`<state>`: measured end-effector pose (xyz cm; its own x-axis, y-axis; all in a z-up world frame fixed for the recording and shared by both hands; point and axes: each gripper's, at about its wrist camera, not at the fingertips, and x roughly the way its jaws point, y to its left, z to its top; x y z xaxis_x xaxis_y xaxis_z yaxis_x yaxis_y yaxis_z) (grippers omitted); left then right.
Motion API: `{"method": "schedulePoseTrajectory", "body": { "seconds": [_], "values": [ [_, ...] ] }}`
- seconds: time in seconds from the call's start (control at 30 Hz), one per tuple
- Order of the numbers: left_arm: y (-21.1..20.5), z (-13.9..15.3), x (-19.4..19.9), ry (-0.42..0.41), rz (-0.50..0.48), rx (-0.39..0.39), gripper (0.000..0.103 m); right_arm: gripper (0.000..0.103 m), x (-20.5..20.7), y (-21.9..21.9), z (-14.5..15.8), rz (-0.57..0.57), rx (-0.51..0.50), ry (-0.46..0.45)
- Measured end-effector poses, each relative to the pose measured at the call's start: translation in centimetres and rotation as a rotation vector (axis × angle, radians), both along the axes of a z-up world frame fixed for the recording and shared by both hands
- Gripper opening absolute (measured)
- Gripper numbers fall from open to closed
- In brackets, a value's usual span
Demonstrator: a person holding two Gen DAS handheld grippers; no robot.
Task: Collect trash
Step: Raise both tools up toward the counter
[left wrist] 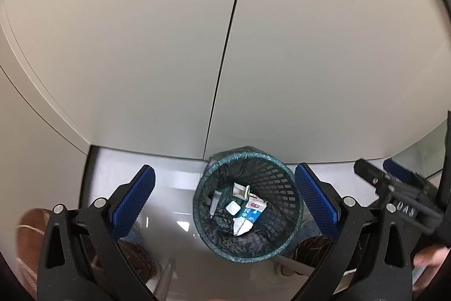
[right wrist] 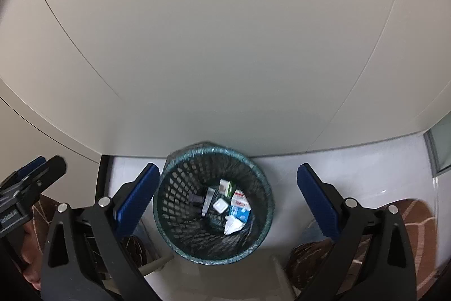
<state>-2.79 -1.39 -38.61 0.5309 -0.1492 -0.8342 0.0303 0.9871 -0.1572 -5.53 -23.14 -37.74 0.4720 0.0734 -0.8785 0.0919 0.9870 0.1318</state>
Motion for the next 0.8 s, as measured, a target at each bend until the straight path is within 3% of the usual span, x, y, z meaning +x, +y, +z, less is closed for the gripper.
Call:
{"method": "schedulePoseTrajectory", "body": {
  "seconds": [0.57,0.8],
  "values": [
    [0.2,18.6,-3.8,-0.216,0.004,0.017,0.097,0.094,-0.9,-0.5,20.0,0.104,-0.035,-0.313],
    [1.2,25.2,-3.4,-0.254,0.039,0.008,0.097,0.095,-0.6,0.2,26.9,0.150,-0.085,-0.425]
  ]
}}
